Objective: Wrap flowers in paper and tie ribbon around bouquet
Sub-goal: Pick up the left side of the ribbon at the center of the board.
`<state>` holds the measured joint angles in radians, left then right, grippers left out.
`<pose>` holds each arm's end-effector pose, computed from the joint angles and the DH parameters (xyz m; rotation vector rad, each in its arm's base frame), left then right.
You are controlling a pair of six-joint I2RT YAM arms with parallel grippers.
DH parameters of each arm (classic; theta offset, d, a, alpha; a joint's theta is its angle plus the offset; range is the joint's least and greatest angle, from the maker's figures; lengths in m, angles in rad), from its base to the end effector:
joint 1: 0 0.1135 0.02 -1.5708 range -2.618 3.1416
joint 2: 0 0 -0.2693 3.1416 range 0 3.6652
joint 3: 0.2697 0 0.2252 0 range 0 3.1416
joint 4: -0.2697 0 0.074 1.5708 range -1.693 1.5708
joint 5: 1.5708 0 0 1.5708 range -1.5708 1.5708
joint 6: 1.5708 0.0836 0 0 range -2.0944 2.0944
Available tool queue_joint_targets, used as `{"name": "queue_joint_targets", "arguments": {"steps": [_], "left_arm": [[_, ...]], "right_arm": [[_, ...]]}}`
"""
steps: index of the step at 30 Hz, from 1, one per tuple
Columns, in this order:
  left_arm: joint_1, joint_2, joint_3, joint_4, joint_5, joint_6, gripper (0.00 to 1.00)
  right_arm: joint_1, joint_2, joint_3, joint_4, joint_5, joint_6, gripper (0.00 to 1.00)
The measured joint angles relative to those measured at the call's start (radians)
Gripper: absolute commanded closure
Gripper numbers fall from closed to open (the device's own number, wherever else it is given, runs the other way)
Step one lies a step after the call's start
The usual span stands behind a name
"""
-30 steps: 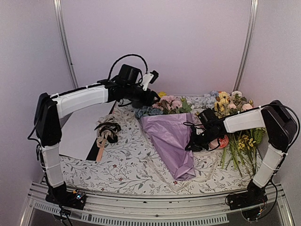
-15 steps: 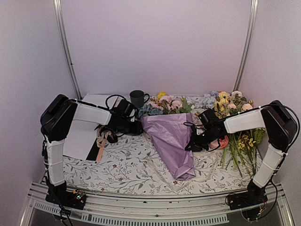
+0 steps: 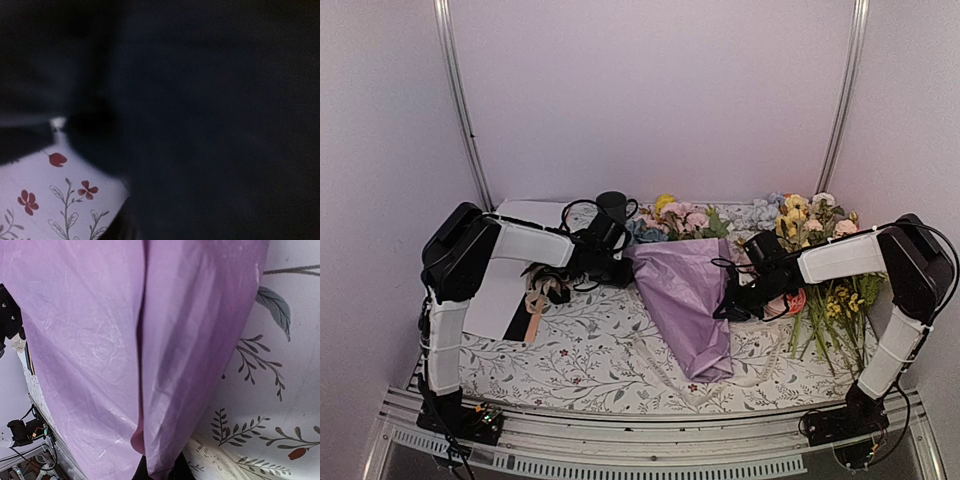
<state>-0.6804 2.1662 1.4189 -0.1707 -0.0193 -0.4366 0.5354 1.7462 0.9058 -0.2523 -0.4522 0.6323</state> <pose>0.3638 -0.2924 0.1078 0.3011 2.5259 -0.4355 0.2610 0.1973 0.1245 -0.0215 2.8491 0.9281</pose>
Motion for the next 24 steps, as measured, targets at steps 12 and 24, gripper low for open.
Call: {"name": "queue_joint_targets", "arguments": {"steps": [12, 24], "left_arm": [[-0.007, -0.099, -0.153, 0.034, -0.032, 0.024, 1.0], [-0.005, -0.42, -0.412, 0.066, -0.029, 0.041, 1.0]], "right_arm": [[0.0, -0.031, -0.01, 0.006, -0.017, 0.007, 1.0], [0.004, -0.035, -0.009, 0.001, -0.063, 0.007, 1.0]]}}
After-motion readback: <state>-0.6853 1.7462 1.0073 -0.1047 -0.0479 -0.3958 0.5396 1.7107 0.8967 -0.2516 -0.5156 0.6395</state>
